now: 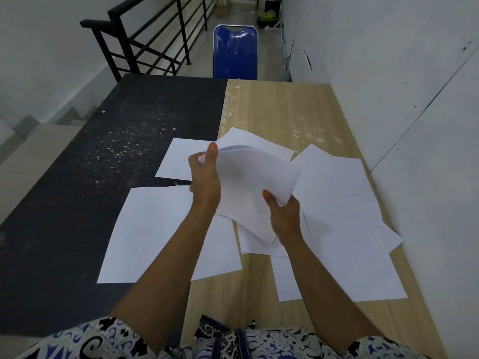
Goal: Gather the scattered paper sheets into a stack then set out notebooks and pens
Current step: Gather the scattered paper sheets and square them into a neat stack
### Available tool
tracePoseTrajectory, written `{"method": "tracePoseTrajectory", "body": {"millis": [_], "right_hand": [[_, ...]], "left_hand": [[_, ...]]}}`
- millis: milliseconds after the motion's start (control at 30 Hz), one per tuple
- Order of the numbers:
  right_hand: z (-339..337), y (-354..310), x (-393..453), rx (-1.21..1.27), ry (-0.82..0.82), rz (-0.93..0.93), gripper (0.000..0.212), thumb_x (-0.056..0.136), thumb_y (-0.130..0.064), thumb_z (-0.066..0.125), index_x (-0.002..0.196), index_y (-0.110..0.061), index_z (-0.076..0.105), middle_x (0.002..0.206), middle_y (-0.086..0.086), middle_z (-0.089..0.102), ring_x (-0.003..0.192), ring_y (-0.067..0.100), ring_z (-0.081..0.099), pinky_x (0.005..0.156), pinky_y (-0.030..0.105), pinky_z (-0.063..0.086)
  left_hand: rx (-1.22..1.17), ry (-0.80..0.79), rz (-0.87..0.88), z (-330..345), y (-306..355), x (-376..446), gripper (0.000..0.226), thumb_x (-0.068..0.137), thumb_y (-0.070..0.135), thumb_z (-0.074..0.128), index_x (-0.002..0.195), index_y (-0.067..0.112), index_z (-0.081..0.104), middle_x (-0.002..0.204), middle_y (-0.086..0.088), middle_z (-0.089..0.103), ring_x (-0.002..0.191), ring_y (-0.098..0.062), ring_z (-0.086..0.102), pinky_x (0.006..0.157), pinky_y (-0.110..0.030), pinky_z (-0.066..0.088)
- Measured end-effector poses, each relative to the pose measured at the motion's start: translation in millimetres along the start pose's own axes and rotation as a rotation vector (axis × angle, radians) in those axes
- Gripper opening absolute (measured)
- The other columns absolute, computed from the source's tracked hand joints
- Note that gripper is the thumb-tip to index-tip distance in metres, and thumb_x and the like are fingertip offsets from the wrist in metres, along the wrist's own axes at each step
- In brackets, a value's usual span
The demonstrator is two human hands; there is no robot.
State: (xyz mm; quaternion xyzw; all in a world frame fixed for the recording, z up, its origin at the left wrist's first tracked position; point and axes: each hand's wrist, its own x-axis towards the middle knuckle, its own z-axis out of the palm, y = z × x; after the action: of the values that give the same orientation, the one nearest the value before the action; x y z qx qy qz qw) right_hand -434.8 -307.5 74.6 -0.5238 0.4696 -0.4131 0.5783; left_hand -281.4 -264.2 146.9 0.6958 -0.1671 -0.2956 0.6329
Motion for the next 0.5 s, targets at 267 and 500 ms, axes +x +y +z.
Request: {"method": "tracePoseTrajectory", "body": {"millis": [267,500], "right_hand": [[-17,-19,12,0.126,0.019,0.024,0.017,0.084,-0.012,0.073,0.097,-0.022,0.067,0.094,-0.009,0.071,0.084,0.001,0.068,0.072,0.017,0.054],[-27,-3,3,0.189,-0.167,0.221,0.041,0.08,-0.01,0.075,0.119,-0.003,0.064,0.111,0.012,0.071,0.104,0.03,0.067,0.088,0.043,0.056]], "left_hand": [[0.302,-0.402,0.107,-53,-38,12,0.029,0.086,0.036,0.07,0.112,0.025,0.061,0.102,0.016,0.067,0.09,-0.004,0.066,0.065,-0.014,0.05],[0.177,-0.278,-0.019,-58,-64,-3,0.018,0.086,0.033,0.07,0.098,0.02,0.066,0.092,0.006,0.07,0.08,-0.014,0.067,0.061,-0.02,0.05]]}}
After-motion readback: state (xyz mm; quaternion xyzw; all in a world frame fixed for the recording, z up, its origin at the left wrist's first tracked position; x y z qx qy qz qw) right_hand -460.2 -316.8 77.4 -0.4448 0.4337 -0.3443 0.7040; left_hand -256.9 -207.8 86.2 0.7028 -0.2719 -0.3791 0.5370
